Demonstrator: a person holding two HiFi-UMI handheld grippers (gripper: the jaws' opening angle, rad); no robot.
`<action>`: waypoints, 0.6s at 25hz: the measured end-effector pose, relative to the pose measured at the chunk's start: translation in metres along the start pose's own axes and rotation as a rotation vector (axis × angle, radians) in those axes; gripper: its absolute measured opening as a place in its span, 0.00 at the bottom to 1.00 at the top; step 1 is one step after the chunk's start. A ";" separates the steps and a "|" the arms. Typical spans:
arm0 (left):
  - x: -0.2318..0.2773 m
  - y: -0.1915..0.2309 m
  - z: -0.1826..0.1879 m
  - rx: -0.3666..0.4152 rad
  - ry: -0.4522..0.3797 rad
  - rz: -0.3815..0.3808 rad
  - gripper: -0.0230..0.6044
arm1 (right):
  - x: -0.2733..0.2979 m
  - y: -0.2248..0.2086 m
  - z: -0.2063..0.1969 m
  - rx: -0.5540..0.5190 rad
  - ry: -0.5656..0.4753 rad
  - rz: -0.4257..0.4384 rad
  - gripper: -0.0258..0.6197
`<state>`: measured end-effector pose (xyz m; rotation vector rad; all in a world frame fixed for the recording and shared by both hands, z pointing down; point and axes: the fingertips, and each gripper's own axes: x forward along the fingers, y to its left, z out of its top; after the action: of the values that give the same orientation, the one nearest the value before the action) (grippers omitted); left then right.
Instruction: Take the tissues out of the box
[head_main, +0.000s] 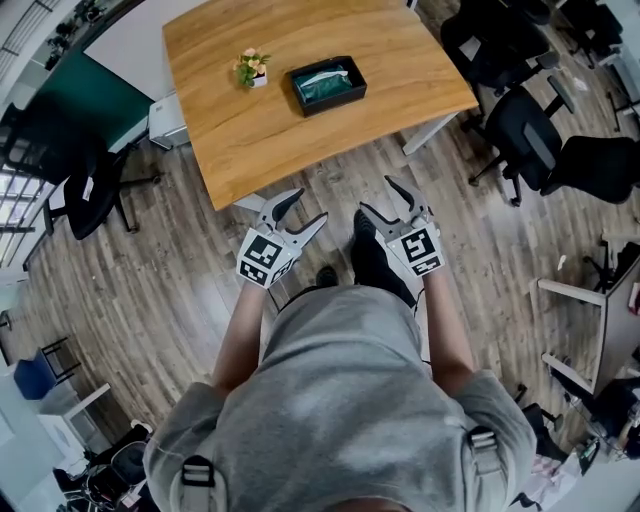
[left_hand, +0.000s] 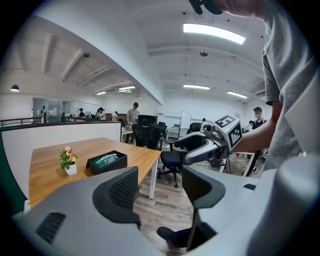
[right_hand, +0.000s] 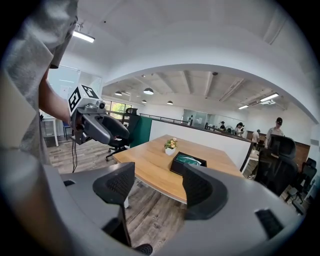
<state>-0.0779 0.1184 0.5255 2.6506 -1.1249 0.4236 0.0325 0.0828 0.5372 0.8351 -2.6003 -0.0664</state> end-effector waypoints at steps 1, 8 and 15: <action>0.004 0.005 0.001 -0.004 0.005 0.006 0.49 | 0.005 -0.006 0.000 0.000 0.000 0.002 0.52; 0.032 0.044 0.015 -0.017 0.028 0.062 0.49 | 0.038 -0.052 0.000 -0.003 0.006 0.030 0.52; 0.069 0.074 0.033 -0.041 0.035 0.110 0.49 | 0.070 -0.101 -0.001 -0.022 0.012 0.085 0.51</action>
<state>-0.0804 0.0116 0.5260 2.5447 -1.2584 0.4598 0.0363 -0.0396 0.5466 0.7146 -2.6153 -0.0649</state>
